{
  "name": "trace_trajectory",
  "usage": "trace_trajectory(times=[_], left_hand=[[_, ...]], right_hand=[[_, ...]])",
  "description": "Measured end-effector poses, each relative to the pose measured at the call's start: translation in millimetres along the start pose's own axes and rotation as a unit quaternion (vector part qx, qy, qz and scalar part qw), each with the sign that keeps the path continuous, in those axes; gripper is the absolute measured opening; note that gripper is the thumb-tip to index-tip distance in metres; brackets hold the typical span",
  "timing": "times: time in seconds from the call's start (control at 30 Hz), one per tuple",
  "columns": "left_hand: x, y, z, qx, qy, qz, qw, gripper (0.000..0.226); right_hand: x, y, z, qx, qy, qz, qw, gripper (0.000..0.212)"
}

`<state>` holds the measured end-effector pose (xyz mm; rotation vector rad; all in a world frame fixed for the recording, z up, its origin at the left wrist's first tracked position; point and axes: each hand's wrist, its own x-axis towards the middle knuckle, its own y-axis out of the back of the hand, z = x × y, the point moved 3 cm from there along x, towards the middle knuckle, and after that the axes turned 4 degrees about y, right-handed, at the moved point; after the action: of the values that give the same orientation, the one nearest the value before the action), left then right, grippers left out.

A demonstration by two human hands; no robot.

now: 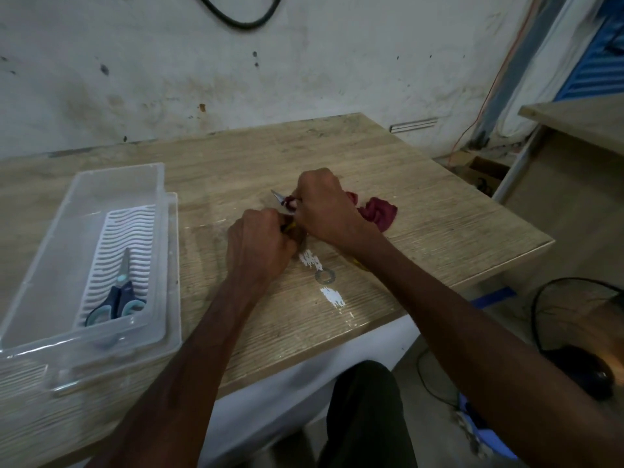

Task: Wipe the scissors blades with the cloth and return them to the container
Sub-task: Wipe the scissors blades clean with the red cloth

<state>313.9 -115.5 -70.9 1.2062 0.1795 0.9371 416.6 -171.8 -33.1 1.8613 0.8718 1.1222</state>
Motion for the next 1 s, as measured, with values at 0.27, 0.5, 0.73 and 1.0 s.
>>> trace_trajectory(times=[0.27,0.5,0.73,1.0], left_hand=[[-1.4,1.1,2.9,-0.007,-0.02,0.004,1.0,0.029],[1.1,-0.5,0.7,-0.01,0.005,0.008,1.0,0.03],[1.0,-3.7,-2.1,-0.037,-0.015,0.038,0.998,0.041],[-0.1,0.4,-2.0,-0.06,-0.006,0.021,0.998,0.039]], right_hand=[[-2.3,-6.0,7.1,-0.073,0.018,-0.024,0.997,0.023],[-25.7,-1.0,12.9,-0.082,0.078,-0.028,0.993,0.016],[-23.0,51.5,41.4,0.065,-0.008,0.105,0.992,0.017],[-14.8,8.7,48.7,-0.045,0.055,0.044,0.996,0.023]])
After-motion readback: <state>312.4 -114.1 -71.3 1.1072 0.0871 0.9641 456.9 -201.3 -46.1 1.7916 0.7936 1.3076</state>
